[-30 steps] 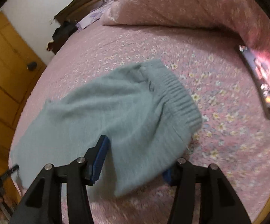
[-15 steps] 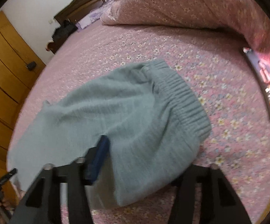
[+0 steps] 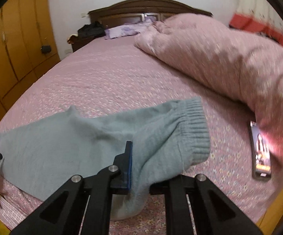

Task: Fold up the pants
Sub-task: 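Lift the ribbed end of the grey pants up with the right tool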

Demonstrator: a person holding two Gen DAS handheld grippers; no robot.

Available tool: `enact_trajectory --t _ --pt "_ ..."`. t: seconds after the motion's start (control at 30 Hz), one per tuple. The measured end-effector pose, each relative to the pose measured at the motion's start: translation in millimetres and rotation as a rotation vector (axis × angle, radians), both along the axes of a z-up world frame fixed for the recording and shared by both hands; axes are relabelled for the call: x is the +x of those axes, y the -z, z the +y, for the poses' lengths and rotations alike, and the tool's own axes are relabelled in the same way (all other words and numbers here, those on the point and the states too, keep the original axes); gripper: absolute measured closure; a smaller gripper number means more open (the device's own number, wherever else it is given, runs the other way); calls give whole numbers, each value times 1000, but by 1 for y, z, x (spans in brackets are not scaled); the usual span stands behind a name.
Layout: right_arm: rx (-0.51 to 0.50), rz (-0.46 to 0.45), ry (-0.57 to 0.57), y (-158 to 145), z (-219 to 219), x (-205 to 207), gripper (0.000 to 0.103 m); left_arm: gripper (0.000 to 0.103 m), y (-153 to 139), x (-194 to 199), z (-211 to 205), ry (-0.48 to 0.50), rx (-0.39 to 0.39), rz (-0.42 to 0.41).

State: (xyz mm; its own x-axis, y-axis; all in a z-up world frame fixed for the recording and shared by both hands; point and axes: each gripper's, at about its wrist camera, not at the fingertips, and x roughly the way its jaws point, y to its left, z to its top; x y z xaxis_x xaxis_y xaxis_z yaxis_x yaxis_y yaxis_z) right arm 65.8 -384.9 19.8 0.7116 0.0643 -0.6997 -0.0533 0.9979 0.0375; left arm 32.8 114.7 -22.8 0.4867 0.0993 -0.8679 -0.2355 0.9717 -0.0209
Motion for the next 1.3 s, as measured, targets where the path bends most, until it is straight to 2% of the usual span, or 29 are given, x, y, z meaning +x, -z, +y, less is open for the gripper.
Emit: enact_trajectory --t 0.3,0.63,1.3 --pt "-32 -30 -61 -17 22 -5 92 80 -2 -3 0 4 2 -3" --pt "-4 -57 -122 -33 39 -11 92 80 -6 -4 -1 3 2 -9" --pt "23 -133 -328 -69 116 -24 93 80 -11 -11 13 -22 -8 -26"
